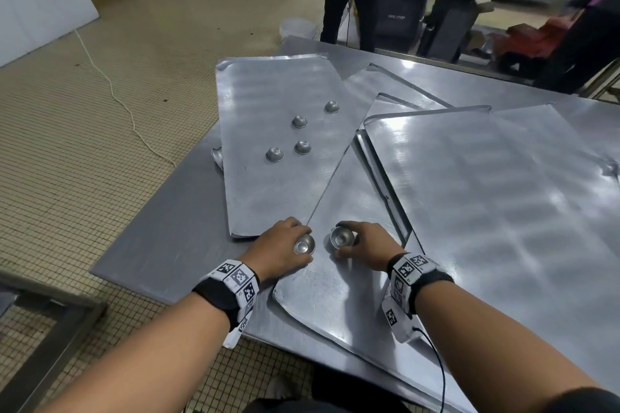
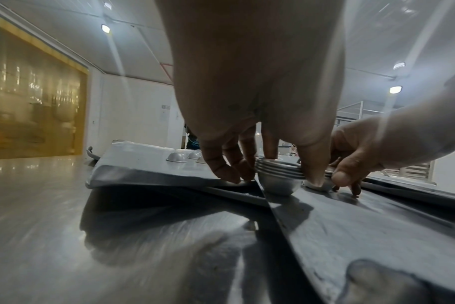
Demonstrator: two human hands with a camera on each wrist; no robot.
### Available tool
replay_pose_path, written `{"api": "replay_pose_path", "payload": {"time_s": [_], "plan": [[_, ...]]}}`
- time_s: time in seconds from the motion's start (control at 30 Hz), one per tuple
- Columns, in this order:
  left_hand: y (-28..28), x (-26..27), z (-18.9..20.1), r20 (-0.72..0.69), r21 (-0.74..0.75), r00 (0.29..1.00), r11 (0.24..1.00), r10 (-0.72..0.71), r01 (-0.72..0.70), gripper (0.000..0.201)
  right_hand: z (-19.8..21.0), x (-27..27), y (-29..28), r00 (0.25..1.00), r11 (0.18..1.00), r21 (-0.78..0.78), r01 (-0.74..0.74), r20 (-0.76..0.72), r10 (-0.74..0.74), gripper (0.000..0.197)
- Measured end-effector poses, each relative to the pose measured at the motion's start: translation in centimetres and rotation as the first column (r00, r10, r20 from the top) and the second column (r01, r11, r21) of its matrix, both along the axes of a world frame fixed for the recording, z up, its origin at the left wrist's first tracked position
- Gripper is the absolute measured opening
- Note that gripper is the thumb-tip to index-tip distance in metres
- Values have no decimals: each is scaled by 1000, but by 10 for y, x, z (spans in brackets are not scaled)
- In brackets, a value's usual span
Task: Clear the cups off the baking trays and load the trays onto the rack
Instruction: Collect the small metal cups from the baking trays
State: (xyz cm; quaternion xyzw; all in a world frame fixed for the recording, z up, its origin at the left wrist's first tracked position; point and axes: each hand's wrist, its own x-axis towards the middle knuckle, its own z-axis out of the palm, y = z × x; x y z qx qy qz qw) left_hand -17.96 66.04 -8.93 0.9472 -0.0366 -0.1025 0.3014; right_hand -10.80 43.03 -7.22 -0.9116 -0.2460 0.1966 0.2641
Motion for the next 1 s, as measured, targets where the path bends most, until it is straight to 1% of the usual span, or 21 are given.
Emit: {"api": "replay_pose_path", "payload": {"time_s": [0.2, 0.4, 0.5, 0.6, 0.77, 0.87, 0.93, 1.0], "plan": [[0, 5, -2, -1, 12, 1000, 1000, -17, 17, 65, 3, 0, 1, 1000, 1000, -18, -5, -7, 5, 33], [4, 16, -3, 24, 6, 1000, 1000, 17, -17, 60, 12, 9, 12, 999, 996, -75, -40, 24, 42, 21], [10, 24, -1, 25, -1, 998, 998, 65, -65, 56, 11, 18, 19, 999, 995, -93, -40, 32, 43, 21], [20, 35, 1, 14, -7, 992, 992, 126, -125, 58, 7, 34, 27, 999, 997, -68, -48, 21, 50, 16], [41, 52, 3, -39, 36, 976, 976, 215, -214, 61, 8, 66, 49, 997, 997, -24, -79, -21, 78, 22], [50, 61, 5, -56, 58, 962, 963, 266, -263, 60, 4, 86, 64, 994, 994, -26, -104, -31, 103, 17], [55, 65, 6, -63, 67, 953, 954, 295, -291, 60, -1, 99, 72, 993, 993, -36, -116, -23, 115, 20], [59, 70, 6, -64, 68, 946, 947, 317, -313, 60, -5, 108, 81, 993, 992, -46, -120, 0, 120, 27]]}}
